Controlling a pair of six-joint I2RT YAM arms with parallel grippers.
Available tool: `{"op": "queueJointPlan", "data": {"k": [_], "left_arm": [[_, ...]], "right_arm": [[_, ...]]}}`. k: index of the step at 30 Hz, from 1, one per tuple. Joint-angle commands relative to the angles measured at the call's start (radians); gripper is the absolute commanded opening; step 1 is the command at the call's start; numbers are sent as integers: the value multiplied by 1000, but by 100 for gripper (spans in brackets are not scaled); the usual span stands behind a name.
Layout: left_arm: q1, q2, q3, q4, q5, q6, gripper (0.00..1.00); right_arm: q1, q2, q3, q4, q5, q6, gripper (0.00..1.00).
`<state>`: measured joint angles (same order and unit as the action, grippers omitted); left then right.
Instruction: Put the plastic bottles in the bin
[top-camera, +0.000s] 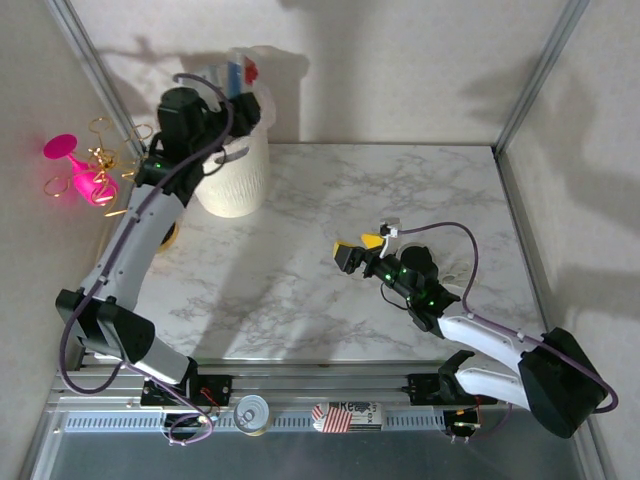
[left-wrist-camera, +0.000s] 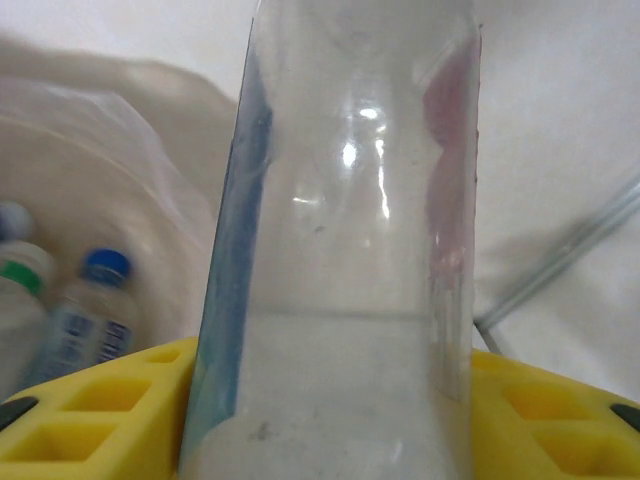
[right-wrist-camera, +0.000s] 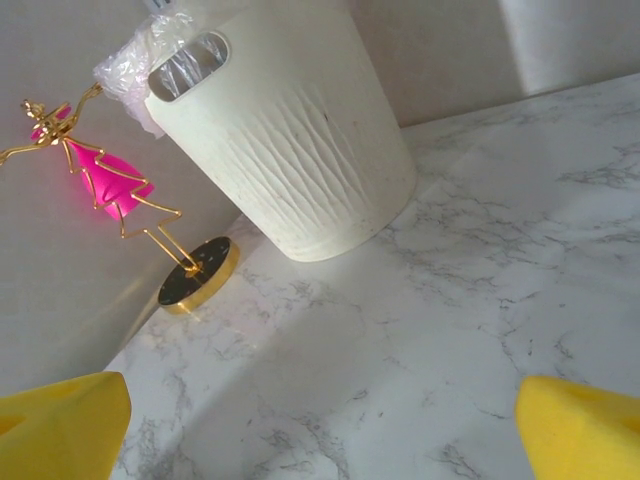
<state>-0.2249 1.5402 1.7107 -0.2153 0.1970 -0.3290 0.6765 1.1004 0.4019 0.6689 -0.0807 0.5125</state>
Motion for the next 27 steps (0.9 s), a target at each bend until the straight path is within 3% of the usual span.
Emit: {"op": "queueJointPlan", "data": {"k": [1, 6, 12, 20, 25, 27], "left_arm": [[53, 26, 78, -85, -41, 52, 43], [122, 66, 103, -116, -93, 72, 43], [142, 146, 171, -206, -161, 108, 43], [134, 208, 194, -245, -84, 55, 45], [132, 221, 197, -239, -96, 44, 58], [133, 223, 202, -239, -99, 40, 73]], "right_arm": [[-5, -36, -15, 7, 10, -10, 99], [-5, -60, -21, 0, 21, -12, 99], [-5, -60, -18, -8, 22, -12, 99], [-5, -55, -15, -9, 21, -9, 99], [-5, -60, -17, -18, 25, -12, 99], [-5, -60, -17, -19, 28, -14, 99]]}}
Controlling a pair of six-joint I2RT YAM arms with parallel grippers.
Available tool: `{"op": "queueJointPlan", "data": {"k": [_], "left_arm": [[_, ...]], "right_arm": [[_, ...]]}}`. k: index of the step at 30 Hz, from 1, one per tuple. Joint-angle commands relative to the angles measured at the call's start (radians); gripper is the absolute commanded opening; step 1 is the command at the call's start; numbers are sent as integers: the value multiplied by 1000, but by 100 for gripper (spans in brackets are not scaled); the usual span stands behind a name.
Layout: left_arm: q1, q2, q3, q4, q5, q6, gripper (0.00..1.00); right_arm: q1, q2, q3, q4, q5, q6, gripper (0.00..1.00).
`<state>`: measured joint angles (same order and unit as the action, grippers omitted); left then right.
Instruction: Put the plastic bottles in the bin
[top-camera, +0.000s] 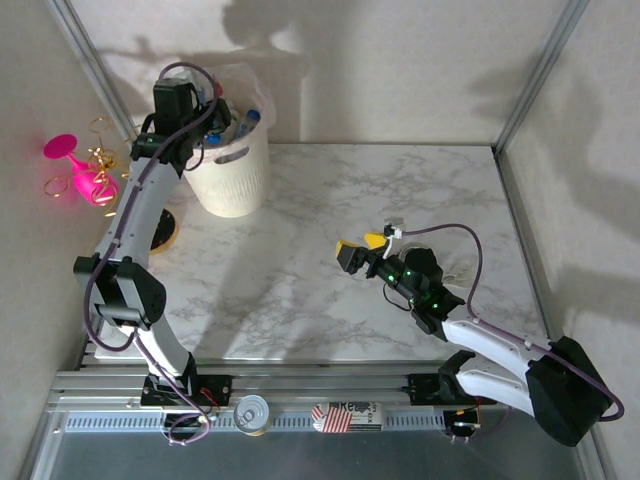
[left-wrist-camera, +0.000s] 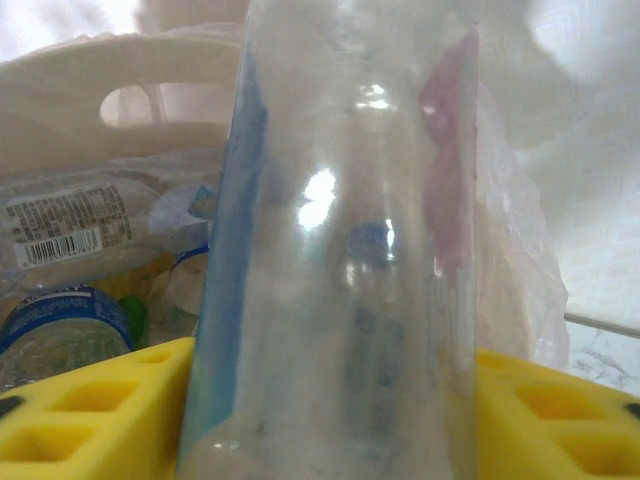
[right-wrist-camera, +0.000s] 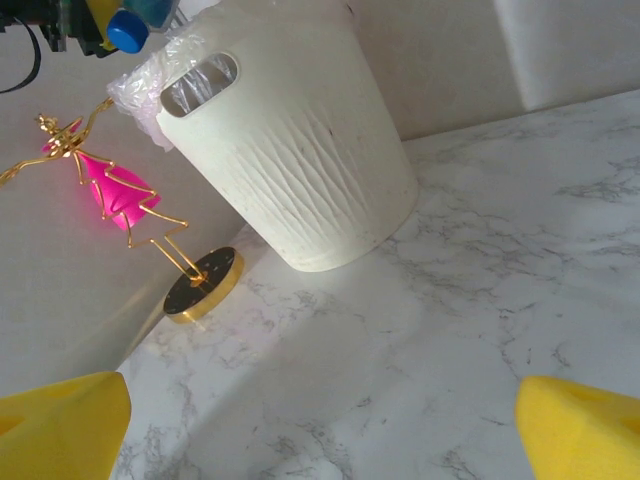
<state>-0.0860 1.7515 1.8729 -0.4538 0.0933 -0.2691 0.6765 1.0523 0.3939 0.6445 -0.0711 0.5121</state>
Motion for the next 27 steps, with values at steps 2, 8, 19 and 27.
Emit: {"op": "queueJointPlan", "data": {"k": [2, 8, 19, 27], "left_arm": [[-6, 11, 47, -3, 0, -24, 99], [-6, -18, 47, 8, -25, -25, 100], [-6, -159, -62, 101, 37, -58, 100], [-23, -413, -396, 331, 150, -135, 100]], "right_arm": [[-5, -12, -10, 6, 18, -12, 99], [-5, -7, -7, 9, 18, -14, 99], [-5, 9, 2, 11, 7, -13, 99], [-5, 53, 124, -211, 167, -89, 99]]}}
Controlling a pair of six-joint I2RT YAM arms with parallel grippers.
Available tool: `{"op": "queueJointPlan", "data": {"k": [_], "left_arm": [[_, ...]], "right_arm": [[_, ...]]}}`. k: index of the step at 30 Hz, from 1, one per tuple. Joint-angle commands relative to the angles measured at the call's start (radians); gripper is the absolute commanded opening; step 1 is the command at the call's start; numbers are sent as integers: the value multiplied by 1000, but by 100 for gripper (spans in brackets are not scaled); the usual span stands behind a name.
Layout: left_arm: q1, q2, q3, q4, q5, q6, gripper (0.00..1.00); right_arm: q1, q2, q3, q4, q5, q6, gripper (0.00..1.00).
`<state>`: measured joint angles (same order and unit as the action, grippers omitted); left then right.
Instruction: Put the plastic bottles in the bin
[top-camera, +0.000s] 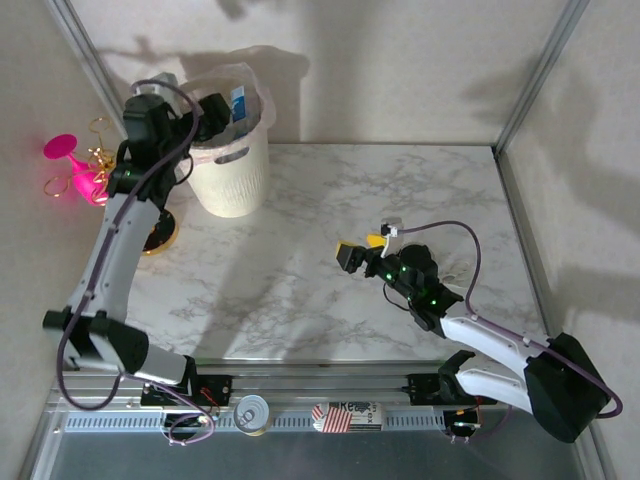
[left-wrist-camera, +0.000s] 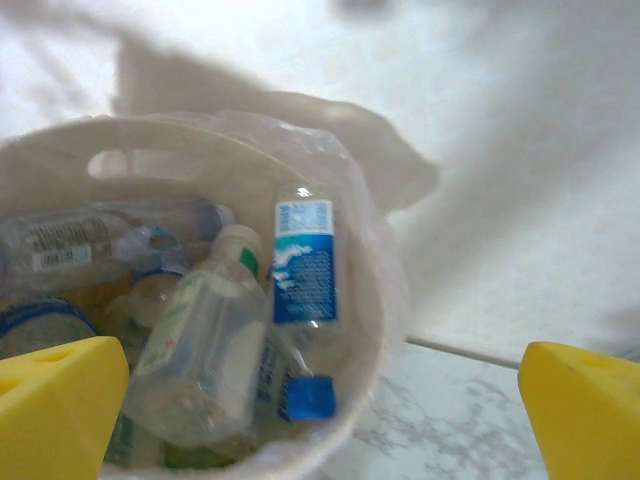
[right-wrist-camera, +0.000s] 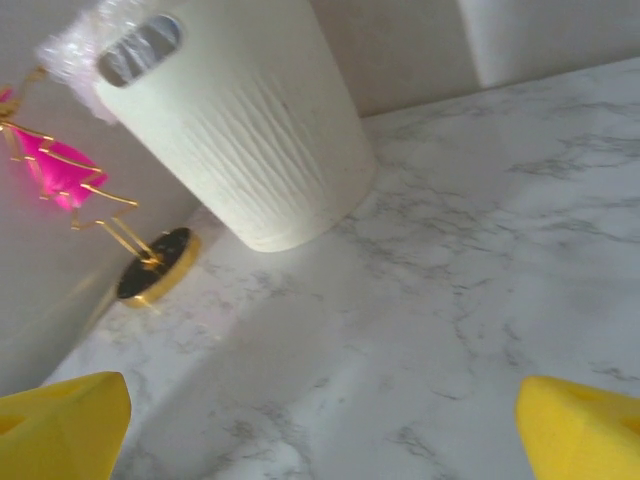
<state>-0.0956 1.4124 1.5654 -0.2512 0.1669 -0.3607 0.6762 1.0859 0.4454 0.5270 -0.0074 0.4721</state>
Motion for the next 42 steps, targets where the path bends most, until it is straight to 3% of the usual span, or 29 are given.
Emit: {"op": "queueJointPlan", "data": {"k": [1, 8, 15, 18, 21, 27, 36, 42], "left_arm": [[-21, -108, -144, 161, 96, -48, 100], [-84, -302, -548, 317, 96, -17, 100], [-129, -408, -917, 490, -124, -1, 100], [-144, -432, -1020, 554, -270, 41, 100], [-143, -430, -1070, 573, -431, 79, 100], [-136, -402, -1185, 786, -587, 158, 100], [-106, -301, -1251, 946, -688, 194, 100], [-50, -252, -1283, 1047, -701, 180, 100]], "right_arm": [[-7, 36, 93, -126, 139, -61, 99], [-88, 137, 205, -251, 240, -198, 99], [-293, 223, 259, -262, 323, -321, 99], [-386, 251, 243, -196, 374, -357, 99], [-484, 269, 197, -77, 360, -372, 99], [-570, 348, 145, 95, 370, -419, 99], [-581, 481, -31, 481, 297, -476, 99], [-613, 452, -73, 517, 230, -452, 99]]}}
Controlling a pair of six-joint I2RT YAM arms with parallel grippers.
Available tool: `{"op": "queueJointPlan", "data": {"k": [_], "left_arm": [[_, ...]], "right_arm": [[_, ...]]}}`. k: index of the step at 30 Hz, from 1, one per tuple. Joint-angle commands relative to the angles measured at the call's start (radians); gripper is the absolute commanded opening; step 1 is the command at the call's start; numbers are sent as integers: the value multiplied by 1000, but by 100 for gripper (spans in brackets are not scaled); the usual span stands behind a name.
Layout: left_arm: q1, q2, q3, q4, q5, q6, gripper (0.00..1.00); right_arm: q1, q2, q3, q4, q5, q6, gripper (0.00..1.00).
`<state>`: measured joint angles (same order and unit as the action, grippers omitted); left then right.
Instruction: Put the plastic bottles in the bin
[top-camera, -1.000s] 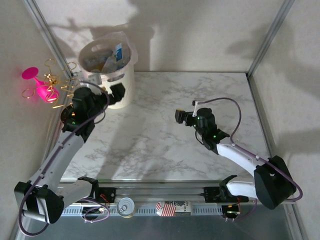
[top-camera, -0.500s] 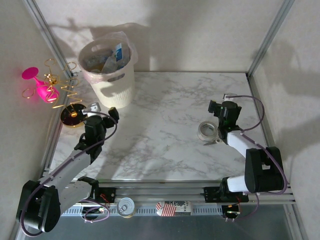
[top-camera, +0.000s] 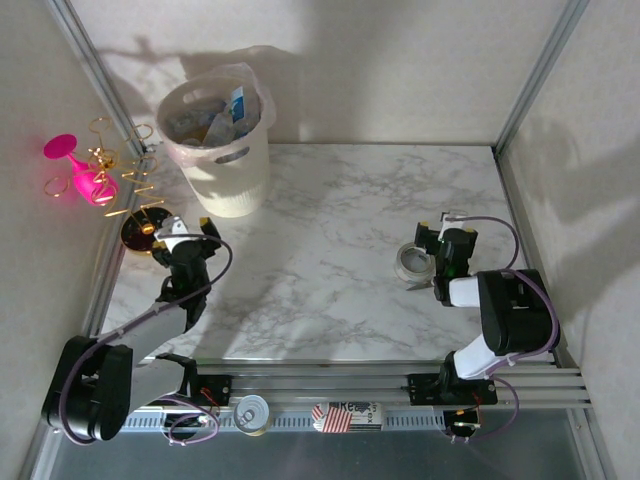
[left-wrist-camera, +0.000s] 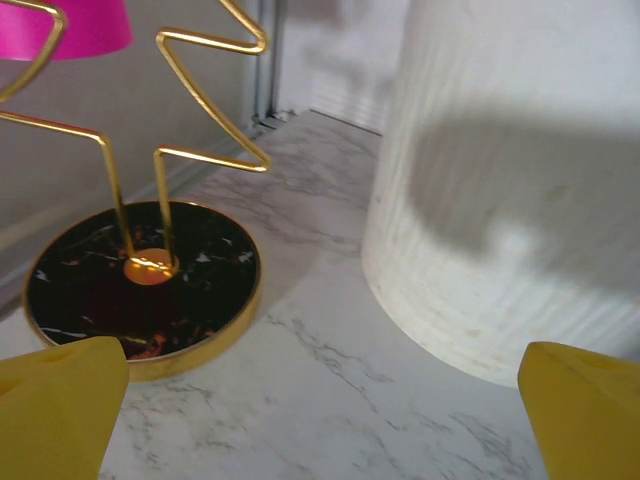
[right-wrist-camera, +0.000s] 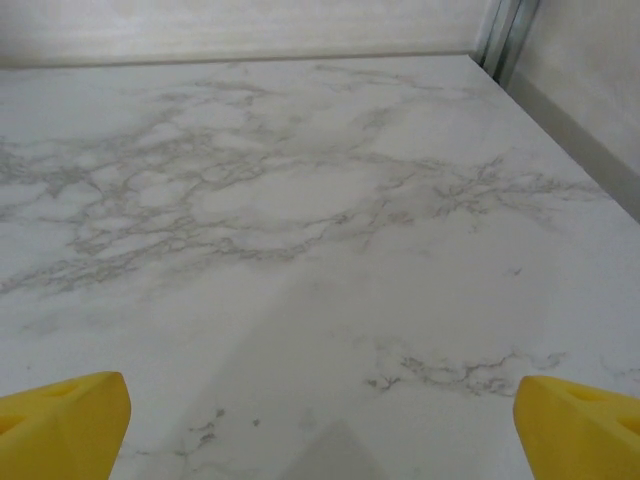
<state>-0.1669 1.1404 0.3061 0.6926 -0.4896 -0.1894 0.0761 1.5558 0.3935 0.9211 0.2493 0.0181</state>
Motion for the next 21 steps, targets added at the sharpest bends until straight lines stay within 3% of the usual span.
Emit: {"op": "queueJointPlan", "data": {"k": [1, 7, 8, 14, 17, 19, 21], "left_arm": [[28, 33, -34, 136, -50, 10, 100], [43, 119, -72, 288, -15, 41, 100], [43, 137, -79, 316, -4, 51, 100], [57, 254, -104, 524, 124, 106, 100], [69, 420, -135, 753, 225, 130, 100], [70, 383, -114, 640, 275, 132, 100], [67, 407, -120, 690, 319, 162, 100]], "right_arm": [[-16, -23, -32, 137, -20, 9, 98], [-32, 5, -212, 472, 28, 39, 99], [-32, -13, -201, 410, 30, 55, 99], [-29, -8, -203, 427, 43, 49, 99], [-27, -6, -205, 433, 44, 47, 99], [-27, -5, -205, 438, 44, 46, 99], [-27, -7, -206, 434, 43, 48, 99]]}}
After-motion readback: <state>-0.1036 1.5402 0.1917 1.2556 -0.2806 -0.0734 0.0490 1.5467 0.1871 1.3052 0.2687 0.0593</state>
